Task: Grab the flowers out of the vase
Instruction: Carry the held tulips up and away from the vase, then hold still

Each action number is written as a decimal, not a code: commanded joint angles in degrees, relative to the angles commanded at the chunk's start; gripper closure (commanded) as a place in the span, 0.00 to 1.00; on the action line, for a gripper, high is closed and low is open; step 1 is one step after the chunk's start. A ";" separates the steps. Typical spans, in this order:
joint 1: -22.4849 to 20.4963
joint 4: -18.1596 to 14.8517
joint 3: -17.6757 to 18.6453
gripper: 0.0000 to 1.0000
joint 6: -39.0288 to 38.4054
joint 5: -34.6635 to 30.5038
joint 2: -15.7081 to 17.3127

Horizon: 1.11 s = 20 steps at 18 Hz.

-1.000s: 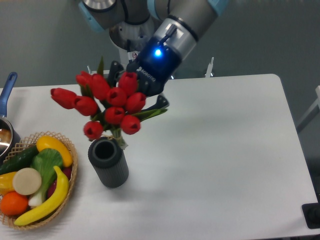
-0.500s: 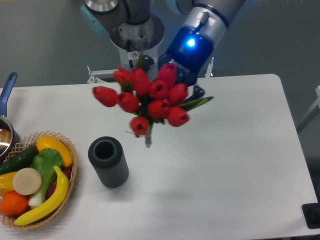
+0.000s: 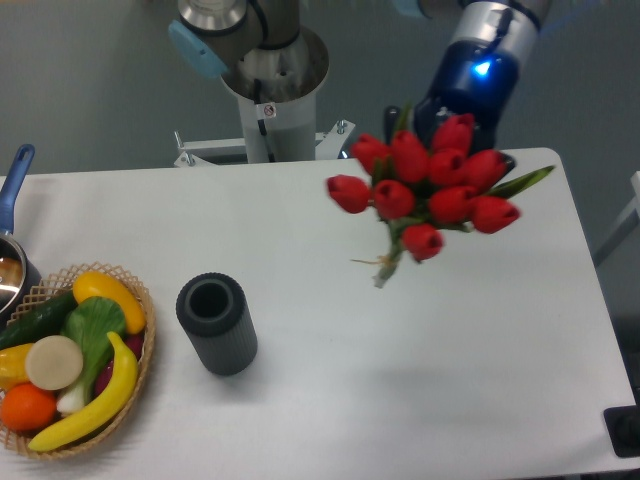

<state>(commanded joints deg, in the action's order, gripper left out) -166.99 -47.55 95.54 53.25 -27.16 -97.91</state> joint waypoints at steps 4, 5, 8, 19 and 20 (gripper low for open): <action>-0.71 0.09 0.53 0.59 1.06 0.09 -0.36; -0.53 0.09 0.53 0.58 1.42 0.09 -0.79; -0.18 0.09 0.53 0.59 1.42 0.00 -1.23; -0.18 0.09 0.62 0.59 1.42 0.00 -1.41; -0.18 0.09 0.70 0.59 1.42 0.00 -1.41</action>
<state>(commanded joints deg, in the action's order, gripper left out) -167.17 -47.46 96.24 54.67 -27.16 -99.32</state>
